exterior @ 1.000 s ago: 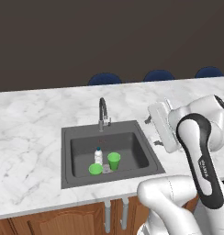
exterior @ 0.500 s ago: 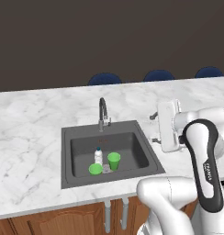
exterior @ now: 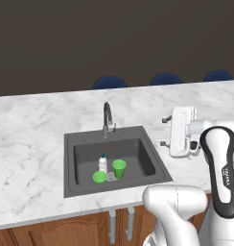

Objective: Pick the cup and cup and place them in the sink. Then turn on the water.

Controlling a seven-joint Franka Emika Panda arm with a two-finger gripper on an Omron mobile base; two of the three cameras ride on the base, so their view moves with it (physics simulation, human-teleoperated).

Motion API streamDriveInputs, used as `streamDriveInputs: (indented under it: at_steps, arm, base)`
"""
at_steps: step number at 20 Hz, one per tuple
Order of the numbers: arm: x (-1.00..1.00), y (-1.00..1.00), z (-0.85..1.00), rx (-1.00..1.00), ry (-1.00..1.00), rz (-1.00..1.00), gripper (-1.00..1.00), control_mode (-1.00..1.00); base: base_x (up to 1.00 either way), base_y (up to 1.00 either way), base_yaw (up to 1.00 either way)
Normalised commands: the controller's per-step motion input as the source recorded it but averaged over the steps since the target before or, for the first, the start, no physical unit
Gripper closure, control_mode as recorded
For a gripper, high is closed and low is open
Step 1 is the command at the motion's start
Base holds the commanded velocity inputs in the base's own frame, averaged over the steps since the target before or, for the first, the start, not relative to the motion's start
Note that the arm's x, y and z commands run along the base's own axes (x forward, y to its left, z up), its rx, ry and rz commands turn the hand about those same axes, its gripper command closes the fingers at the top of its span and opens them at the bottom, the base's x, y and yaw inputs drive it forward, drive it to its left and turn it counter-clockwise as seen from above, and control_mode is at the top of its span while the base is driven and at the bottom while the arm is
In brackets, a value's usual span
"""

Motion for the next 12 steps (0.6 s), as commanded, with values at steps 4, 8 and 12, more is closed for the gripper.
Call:
streamDriveInputs:
  at_steps: [4, 8, 12]
  arm:
    - [0.29, 0.0, 0.0, 0.12, 0.0, -0.01, -1.0, -1.0]
    - [0.34, 0.06, -0.05, 0.04, 0.0, -0.02, -1.0, -1.0]
    - [0.38, 0.01, -0.02, 0.01, 0.0, -0.03, -1.0, -1.0]
  base:
    - [0.0, 0.0, 0.0]
    - [0.0, 0.0, 0.0]
    - [0.0, 0.0, 0.0]
